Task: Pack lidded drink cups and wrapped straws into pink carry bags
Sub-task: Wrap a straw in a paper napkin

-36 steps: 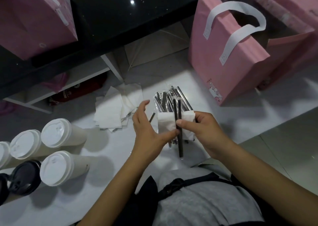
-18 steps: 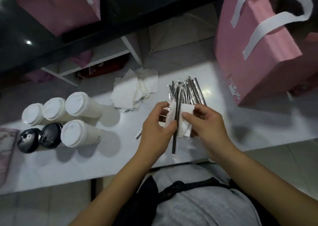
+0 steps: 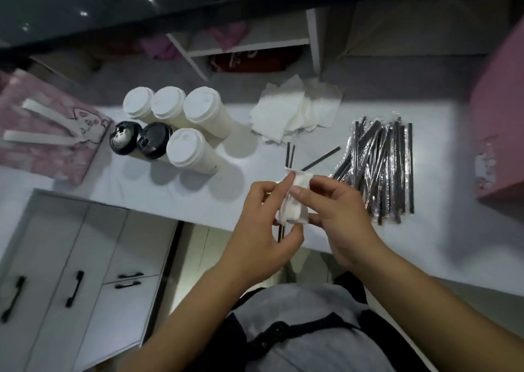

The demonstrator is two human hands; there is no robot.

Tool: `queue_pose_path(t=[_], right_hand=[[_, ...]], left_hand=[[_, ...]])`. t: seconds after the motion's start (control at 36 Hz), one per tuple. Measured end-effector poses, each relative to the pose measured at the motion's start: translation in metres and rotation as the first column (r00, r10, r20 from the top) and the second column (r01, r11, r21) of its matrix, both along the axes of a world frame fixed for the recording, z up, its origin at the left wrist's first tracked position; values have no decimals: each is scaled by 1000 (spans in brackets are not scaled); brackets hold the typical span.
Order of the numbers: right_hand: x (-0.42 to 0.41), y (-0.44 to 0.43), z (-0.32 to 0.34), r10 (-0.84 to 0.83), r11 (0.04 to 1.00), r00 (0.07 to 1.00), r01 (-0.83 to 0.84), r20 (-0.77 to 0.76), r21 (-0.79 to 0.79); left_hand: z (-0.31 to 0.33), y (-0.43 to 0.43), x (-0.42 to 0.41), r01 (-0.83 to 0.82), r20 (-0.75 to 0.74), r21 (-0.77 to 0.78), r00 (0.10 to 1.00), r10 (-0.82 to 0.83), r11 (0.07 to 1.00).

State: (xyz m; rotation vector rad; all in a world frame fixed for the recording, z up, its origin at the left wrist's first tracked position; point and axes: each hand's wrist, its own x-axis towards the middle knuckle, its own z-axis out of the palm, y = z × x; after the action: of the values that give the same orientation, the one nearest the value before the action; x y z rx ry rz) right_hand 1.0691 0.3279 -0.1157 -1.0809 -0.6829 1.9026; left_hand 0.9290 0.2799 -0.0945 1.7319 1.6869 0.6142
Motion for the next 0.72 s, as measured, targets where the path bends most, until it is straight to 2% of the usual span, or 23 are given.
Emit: queue_pose_path(t=[0.11,0.22,0.25,0.31,0.36,0.42,0.53,0.58,0.67,0.72], right_hand=[[-27,-8,4,3,1000,992,-6,124,18],[-71,-25,16,49,998,986,-54,161,25],[-86,-30,20,60,998,983,-65,172,27],[-117,-41,26,87,995,981,-92,173,23],[-150,-53,30,125,991,978,-133,169,35],[-185,-66,31,164,983,970,-175,177,49],[-253,-92,29,250,963,949,-264,192,51],[-284,-104,27,238,966,949,-254,205,53],[-316,-117,29,159,953,911,-243,380,183],[-329,-119,39,118,893,856,-313,503,323]], left_hand=[[0,-13,-27,-7,85,-10,996,8,1000],[2,-31,-74,-211,252,75,950,186,975],[4,-36,-90,-278,308,72,920,243,958],[8,-48,-126,-367,460,-42,819,344,929],[10,-63,-164,-359,589,-212,695,412,909],[8,-82,-200,-328,670,-293,599,437,898],[-6,-122,-262,-407,678,-292,550,487,866],[-12,-140,-291,-469,653,-292,539,532,833],[-19,-161,-332,-563,558,-239,587,586,791],[-21,-172,-355,-596,500,-212,615,610,775]])
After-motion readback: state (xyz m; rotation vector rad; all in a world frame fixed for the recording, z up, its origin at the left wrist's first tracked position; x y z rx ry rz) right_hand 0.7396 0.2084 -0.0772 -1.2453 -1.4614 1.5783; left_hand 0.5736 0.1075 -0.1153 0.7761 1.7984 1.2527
